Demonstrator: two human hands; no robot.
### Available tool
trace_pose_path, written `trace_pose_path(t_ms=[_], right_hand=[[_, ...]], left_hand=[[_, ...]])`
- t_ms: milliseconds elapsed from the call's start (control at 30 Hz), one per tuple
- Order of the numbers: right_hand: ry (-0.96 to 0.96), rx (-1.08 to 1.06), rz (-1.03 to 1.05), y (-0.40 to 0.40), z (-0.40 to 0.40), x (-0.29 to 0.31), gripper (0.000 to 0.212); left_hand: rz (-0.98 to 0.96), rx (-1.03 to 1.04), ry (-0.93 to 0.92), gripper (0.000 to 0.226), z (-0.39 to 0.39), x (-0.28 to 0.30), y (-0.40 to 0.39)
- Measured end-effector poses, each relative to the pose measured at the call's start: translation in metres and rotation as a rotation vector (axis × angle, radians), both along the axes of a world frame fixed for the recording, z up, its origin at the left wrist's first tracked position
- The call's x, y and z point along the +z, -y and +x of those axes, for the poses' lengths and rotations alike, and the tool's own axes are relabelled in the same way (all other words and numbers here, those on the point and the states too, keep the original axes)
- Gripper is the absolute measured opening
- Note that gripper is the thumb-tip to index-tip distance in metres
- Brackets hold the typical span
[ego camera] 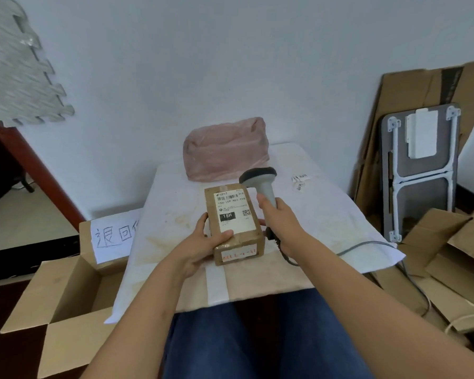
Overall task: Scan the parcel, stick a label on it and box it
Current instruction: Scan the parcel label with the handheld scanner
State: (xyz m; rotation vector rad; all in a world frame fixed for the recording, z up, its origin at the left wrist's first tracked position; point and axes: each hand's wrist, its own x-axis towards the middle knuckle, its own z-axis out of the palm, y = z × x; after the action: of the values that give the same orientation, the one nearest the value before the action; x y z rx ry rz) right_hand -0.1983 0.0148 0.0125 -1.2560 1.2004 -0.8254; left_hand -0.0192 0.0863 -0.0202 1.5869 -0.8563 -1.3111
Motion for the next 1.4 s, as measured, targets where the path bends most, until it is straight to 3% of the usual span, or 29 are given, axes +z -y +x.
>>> trace_pose_path(t_ms=[167,300,433,633,867,1167,1400], right_hand=[[0.092,-0.011,-0.055,0.0,-0.004,0.011,0.035],[0.186,-0.127,-0.257,0.003,-0.01,0.034,0.024],[0.075,-0.032,-0.387,0.01,-0.02,0.065,0.025],[0.083,0.035,-0.323,0.01,-0.025,0.056,0.015],[0.013,-0.035,-0.281,0.001,-0.017,0.032,0.023],[0.021,0.106,-0.249,-0.023,-0.009,0.014,0.01],[0.14,0.066,-0.002,-0.034,-0.018,0.017,0.032]], left_hand=[[-0.031,0.028,-0.057,0.094,0.006,0.009,0.004],[-0.167,0.126,-0.13,0.1,0.009,0.009,0.014],[-0.29,0.177,-0.094,0.107,0.008,0.006,0.035],[-0.334,0.139,0.061,0.112,0.004,-0.002,0.059],[-0.306,0.104,0.082,0.113,0.001,-0.013,0.078],[-0.318,0.065,0.153,0.115,0.001,-0.019,0.083],[-0.338,0.065,0.133,0.112,0.002,-0.024,0.084]])
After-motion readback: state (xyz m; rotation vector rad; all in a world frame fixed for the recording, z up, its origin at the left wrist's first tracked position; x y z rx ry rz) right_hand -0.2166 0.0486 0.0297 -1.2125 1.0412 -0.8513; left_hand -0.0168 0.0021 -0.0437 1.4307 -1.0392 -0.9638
